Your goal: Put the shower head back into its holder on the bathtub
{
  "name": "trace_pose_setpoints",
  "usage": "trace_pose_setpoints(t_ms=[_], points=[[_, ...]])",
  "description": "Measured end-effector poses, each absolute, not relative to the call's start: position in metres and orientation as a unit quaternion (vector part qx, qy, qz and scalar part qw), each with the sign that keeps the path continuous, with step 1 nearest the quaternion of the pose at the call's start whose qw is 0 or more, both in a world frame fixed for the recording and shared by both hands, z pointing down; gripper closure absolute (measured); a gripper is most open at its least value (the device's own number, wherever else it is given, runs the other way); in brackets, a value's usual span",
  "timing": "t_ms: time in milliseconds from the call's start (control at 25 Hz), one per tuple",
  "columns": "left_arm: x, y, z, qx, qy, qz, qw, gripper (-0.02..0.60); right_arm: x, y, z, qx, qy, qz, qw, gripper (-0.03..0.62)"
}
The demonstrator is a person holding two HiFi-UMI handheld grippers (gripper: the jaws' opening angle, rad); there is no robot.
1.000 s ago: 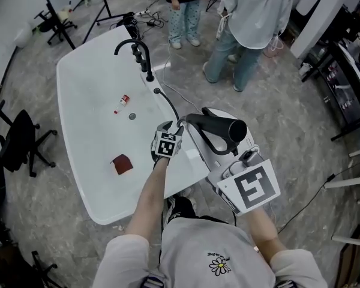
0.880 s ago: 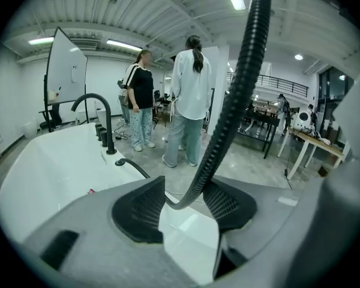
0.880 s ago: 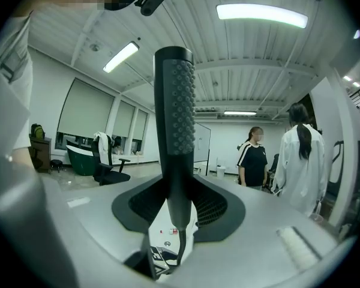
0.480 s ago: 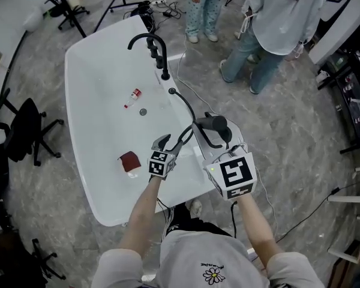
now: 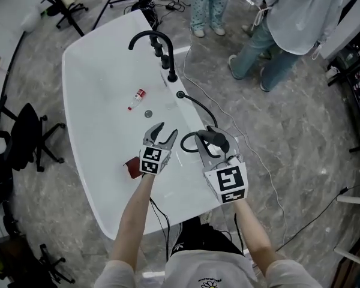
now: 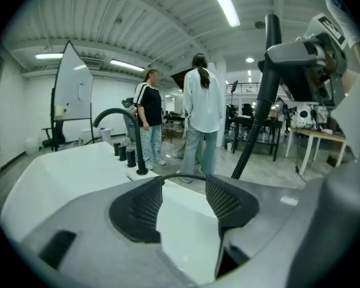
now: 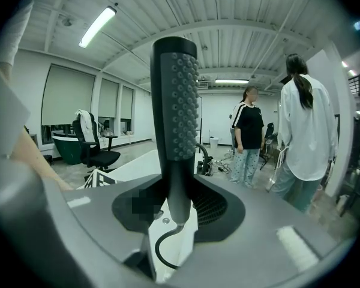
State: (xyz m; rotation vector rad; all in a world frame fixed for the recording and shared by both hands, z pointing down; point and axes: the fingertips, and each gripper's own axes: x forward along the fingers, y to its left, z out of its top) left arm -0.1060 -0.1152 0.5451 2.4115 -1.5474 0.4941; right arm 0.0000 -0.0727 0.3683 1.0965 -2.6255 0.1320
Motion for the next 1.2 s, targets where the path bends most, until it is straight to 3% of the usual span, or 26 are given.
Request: trace_pose_setpoints(t_ms=[160, 400, 1000, 1080, 1200], points=[[-0.089, -0.177, 0.575, 0.857, -0.46, 0.228, 0.047, 0.36, -0.003, -0.093, 0.389, 0.392, -0.907, 0.063, 0.143, 0.453], [-0.061, -0.254, 0.637, 0.871, -0.396, 0.292, -0.004, 0.36, -0.004, -0.123, 0.405, 0.395, -0.904, 0.075, 0.142, 0.453], [0.013, -0.262, 0.695, 0.87, -0.175, 0.425, -0.18, 0.324, 0.006, -0.158, 0.429, 0.411, -0.892, 0.119, 0.147, 0.453], [0.016, -0.263, 0.697, 0.865, -0.173, 0.432, -0.19, 0.42, 0.008, -0.16, 0.43, 0.413, -0.891, 0.118, 0.148, 0.453], [0.013, -0.273, 0.683, 0.875, -0.213, 0.398, -0.177, 0.488, 0.011, -0.165, 0.421, 0.418, -0.891, 0.113, 0.134, 0.453]])
